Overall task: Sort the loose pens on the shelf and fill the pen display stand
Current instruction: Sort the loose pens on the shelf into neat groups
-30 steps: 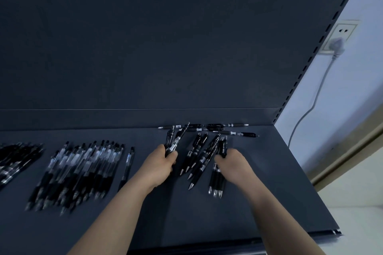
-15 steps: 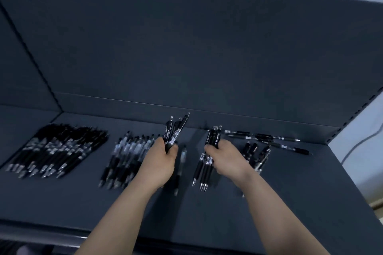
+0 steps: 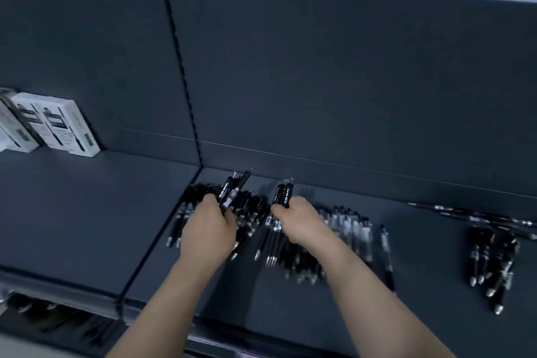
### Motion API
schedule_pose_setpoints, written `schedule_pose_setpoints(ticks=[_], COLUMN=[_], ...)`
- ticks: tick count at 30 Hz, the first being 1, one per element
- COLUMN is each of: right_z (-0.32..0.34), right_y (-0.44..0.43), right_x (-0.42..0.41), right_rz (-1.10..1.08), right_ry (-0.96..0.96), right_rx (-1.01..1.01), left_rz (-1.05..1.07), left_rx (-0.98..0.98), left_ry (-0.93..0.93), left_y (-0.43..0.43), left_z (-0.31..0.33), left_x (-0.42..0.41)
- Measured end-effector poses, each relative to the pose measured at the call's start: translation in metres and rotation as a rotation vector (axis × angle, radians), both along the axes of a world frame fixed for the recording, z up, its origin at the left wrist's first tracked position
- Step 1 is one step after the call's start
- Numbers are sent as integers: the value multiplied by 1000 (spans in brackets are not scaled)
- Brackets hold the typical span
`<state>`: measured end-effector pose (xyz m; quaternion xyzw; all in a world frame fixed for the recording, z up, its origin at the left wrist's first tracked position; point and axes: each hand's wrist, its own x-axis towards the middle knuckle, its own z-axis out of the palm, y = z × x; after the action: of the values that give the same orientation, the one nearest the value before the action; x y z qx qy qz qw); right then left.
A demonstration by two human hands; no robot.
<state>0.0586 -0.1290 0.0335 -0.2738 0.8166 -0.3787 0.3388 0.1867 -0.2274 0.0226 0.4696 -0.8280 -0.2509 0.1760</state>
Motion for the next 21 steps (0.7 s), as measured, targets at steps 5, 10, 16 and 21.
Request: schedule_pose_setpoints(ticks=[5, 10, 16, 21], right_z=[-12, -20, -34, -44], right_y=[-50, -72, -70, -63], right_x=[26, 36, 39, 44], right_rz=[-39, -67, -179, -205], right_ry=[12, 103, 208, 336], right_rx=[40, 68, 3, 23], left_rz=[-42, -106, -132, -122], left_rx=[-64, -68, 12, 74], left_ry=[-63, -129, -83, -12], left_y=[-37, -49, -53, -55], left_z=[-10, -20, -22, -24], left_x=[12, 16, 23, 30])
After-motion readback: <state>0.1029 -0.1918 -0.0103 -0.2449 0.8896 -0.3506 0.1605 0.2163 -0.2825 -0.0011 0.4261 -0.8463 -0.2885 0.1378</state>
